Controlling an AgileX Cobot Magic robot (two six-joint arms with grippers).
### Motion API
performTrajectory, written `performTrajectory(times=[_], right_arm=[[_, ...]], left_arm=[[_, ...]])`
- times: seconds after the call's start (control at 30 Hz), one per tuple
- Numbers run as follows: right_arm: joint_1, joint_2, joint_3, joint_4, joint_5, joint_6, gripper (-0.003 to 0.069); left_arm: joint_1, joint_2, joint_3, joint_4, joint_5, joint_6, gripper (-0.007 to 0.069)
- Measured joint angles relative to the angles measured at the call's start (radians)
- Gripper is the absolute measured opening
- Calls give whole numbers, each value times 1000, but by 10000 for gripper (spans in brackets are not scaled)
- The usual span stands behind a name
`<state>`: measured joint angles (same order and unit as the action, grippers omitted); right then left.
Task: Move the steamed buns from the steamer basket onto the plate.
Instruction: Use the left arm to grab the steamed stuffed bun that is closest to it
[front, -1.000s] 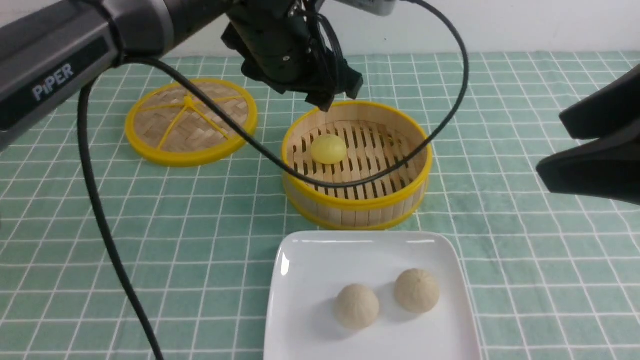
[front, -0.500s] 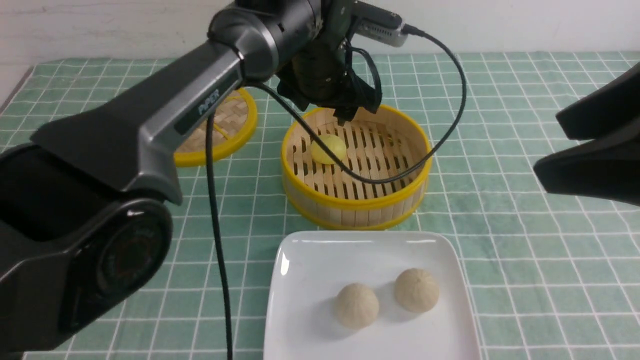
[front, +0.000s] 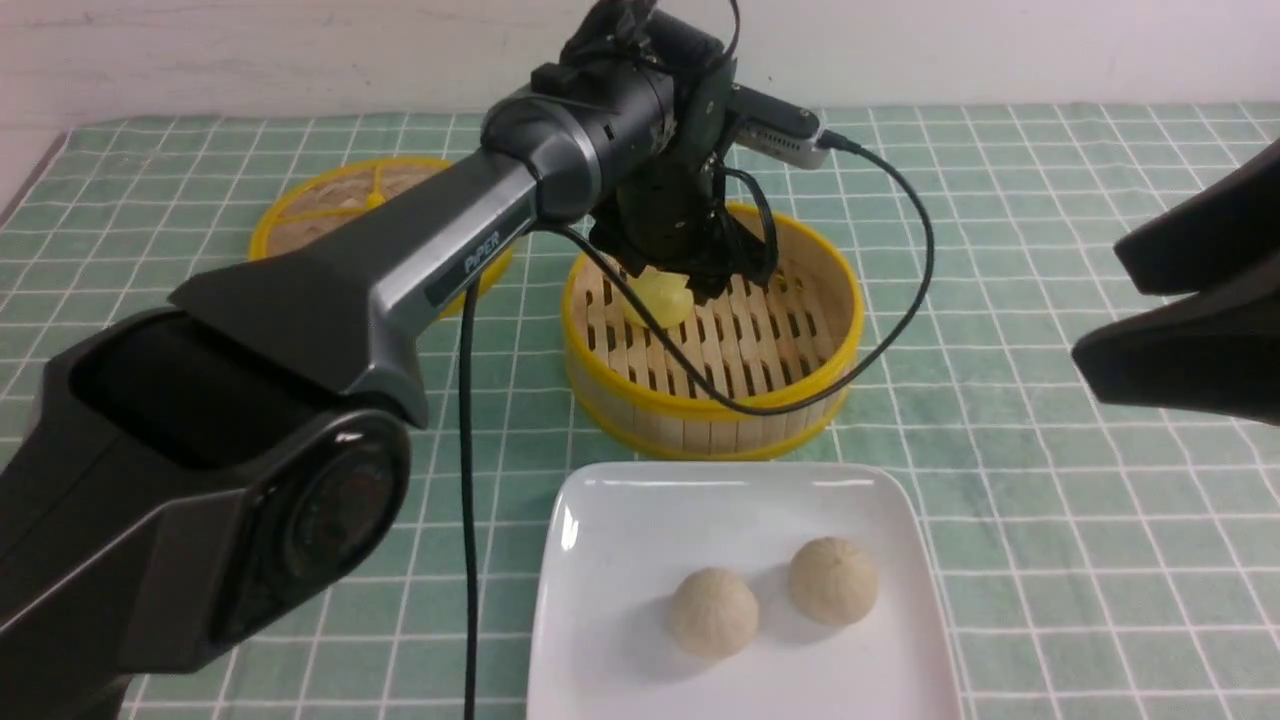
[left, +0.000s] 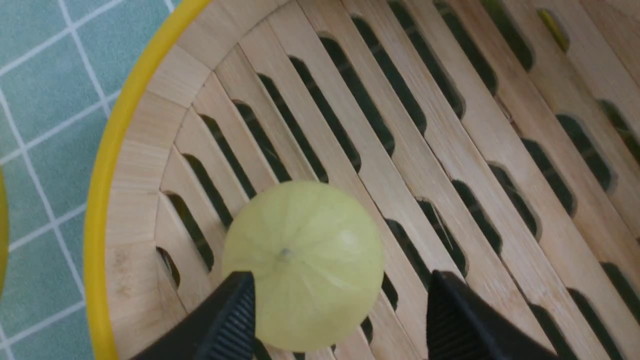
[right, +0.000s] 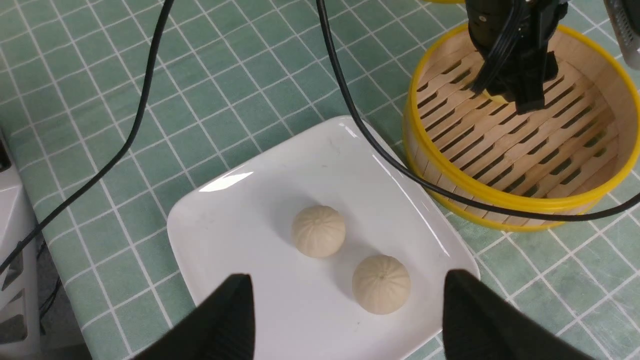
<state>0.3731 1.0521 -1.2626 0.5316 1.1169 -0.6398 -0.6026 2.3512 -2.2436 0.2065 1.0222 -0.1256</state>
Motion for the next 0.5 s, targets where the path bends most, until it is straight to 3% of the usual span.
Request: performTrajectory(times=[0.17, 0.27, 0.33, 0.4, 0.43, 0.5], right_arm=[[0, 0, 0, 0, 0, 0, 495], [0, 0, 0, 0, 7, 0, 495], [0, 0, 0, 0, 11, 0, 495], [0, 0, 0, 0, 12, 0, 495], [0, 0, 0, 0, 13, 0, 495], [0, 0, 0, 0, 14, 0, 495]], left_arm=[[0, 26, -2, 38, -39, 0, 429], [0, 45, -2, 74, -42, -27, 371], [0, 48, -2, 86, -42, -39, 304], [0, 46, -2, 98, -43, -45, 190], [0, 46, -2, 99, -43, -45, 179], [0, 36, -2, 111, -39, -46, 66]])
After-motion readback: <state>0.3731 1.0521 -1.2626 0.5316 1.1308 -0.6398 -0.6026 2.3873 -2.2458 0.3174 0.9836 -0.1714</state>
